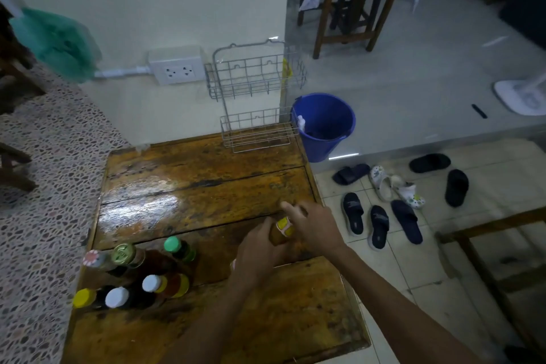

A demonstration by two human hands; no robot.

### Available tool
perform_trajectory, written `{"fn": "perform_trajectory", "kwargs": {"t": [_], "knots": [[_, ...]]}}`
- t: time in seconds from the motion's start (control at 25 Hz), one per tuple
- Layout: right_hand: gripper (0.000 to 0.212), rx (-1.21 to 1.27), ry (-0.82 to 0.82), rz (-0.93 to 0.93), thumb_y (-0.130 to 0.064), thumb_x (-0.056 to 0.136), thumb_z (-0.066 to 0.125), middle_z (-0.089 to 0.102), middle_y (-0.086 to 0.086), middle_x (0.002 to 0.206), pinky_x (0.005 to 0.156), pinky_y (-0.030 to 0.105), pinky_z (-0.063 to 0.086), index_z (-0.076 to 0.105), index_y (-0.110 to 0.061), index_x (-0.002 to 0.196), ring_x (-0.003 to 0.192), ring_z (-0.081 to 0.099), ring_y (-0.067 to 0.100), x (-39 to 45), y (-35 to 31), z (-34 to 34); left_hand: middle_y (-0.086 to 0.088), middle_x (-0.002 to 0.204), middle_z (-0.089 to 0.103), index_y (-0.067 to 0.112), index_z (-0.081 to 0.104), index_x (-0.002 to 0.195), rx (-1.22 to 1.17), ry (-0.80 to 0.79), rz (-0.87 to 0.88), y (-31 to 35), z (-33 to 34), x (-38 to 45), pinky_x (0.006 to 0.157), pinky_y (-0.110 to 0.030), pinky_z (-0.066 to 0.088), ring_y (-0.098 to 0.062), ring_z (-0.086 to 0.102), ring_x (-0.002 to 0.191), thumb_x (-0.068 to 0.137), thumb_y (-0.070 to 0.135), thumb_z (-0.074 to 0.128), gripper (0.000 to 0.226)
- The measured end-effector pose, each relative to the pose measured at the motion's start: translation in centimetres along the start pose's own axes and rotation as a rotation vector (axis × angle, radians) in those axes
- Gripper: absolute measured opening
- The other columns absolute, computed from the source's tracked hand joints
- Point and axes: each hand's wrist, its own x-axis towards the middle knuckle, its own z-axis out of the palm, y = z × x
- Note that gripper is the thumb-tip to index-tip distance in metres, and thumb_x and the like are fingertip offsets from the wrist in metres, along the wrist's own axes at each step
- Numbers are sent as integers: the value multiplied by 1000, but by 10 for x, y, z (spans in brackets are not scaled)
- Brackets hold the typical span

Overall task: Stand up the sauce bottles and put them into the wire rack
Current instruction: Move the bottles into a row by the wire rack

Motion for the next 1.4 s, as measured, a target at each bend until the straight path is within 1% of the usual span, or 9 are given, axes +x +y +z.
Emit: {"fn": "perform_trajectory", "kwargs": {"t": [0.08, 0.16, 0.24, 0.36, 0.52, 0.72, 1.04, 1.28, 1.4], "knots": [[41, 150, 14, 14, -68, 83, 66, 64, -9, 82, 62, 25, 52, 61, -28, 89, 73, 61, 5, 9, -12, -11, 13, 111, 70, 40, 56, 125, -298, -16, 36, 7, -6, 15, 77, -43, 62, -5, 70, 92, 84, 59, 75, 49], [41, 131, 6, -45, -61, 81, 73, 66, -9, 96, 73, 28, 54, 64, -28, 103, 85, 62, 6, 19, -23, -27, 18, 111, 68, 47, 52, 121, -417, -18, 62, 23, -12, 32, 77, -33, 61, 6, 69, 93, 89, 39, 79, 42], [40, 114, 15, -58, -53, 85, 75, 71, -6, 102, 76, 31, 55, 64, -26, 111, 91, 65, 10, 32, -28, -44, 19, 106, 65, 43, 50, 123, -417, -37, 76, 40, -17, 53, 71, -25, 53, 5, 66, 87, 91, 27, 79, 45], [38, 73, 58, -31, -46, 86, 76, 74, -2, 104, 79, 36, 57, 64, -23, 112, 94, 68, 15, 53, -20, -57, 12, 121, 68, 31, 52, 140, -309, -104, 134, 53, -21, 88, 74, -21, 49, -4, 65, 100, 89, 24, 80, 58], [36, 51, 49, -38, -39, 86, 76, 72, 1, 107, 83, 46, 57, 63, -20, 114, 97, 67, 19, 75, -4, -56, 3, 118, 75, 29, 58, 135, -183, -44, 185, 58, -22, 118, 79, -29, 54, -13, 69, 101, 91, 20, 77, 49], [30, 126, 49, -44, -32, 88, 76, 72, -2, 105, 85, 39, 57, 63, -19, 112, 97, 67, 14, 94, 3, -55, 2, 114, 73, 21, 59, 137, -148, -13, 134, 59, -19, 139, 72, -26, 51, -15, 67, 97, 95, 16, 71, 44], [40, 142, 108, -12, -34, 89, 76, 73, 2, 114, 87, 37, 57, 62, -18, 123, 103, 68, 18, 108, 14, -40, -7, 124, 73, 20, 56, 144, -186, 20, 113, 53, -12, 151, 90, -42, 60, -23, 71, 108, 95, 8, 68, 52], [36, 101, 128, 30, -34, 90, 75, 74, 5, 107, 83, 42, 59, 62, -17, 119, 95, 69, 20, 106, 17, -28, -9, 129, 71, 17, 49, 151, -163, 43, 102, 54, -7, 147, 79, -17, 47, -24, 69, 112, 98, 7, 66, 56], [36, 77, 127, 32, -34, 91, 73, 73, 5, 108, 85, 39, 58, 62, -17, 121, 97, 69, 19, 104, 15, -26, 2, 134, 66, 23, 43, 154, -170, 35, 109, 55, -4, 143, 76, -6, 41, -15, 65, 116, 98, 12, 69, 63]]}}
